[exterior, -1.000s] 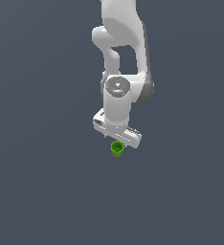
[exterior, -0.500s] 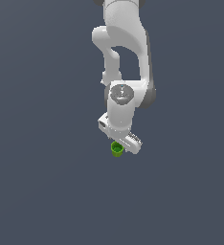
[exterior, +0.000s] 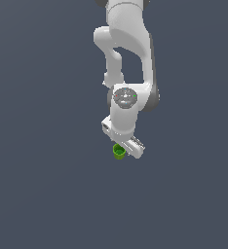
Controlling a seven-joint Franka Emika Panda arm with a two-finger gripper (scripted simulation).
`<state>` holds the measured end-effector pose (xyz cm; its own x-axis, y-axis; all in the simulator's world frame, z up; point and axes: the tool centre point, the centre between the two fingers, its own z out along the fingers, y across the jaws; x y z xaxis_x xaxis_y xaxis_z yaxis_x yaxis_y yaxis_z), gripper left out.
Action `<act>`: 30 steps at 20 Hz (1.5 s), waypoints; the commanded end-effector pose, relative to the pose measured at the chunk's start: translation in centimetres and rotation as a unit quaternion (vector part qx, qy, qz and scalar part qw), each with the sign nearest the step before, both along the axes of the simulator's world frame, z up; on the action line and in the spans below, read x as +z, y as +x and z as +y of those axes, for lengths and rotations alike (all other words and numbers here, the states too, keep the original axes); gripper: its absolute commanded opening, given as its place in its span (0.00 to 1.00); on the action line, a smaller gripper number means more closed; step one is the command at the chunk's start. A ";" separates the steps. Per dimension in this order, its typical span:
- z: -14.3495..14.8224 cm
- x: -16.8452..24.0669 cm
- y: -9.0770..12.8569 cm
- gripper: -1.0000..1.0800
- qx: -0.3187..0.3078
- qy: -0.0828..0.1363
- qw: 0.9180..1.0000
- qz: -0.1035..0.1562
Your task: Pick up the object and move it to a goal position.
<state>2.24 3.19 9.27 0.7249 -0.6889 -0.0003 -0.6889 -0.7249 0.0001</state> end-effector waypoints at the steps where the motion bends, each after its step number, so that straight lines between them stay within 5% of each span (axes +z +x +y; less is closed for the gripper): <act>1: 0.0 -0.1 0.0 0.96 0.000 0.000 1.000 0.000; 16: 0.0 -5.0 0.0 0.96 -0.002 0.000 1.000 0.000; 17: 0.0 -5.0 0.0 0.00 -0.002 0.000 1.000 0.000; 30: -0.1 -4.7 0.0 0.00 -0.002 0.000 1.000 0.000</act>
<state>2.19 3.10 4.36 0.7214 -0.6925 -0.0006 -0.6925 -0.7214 0.0006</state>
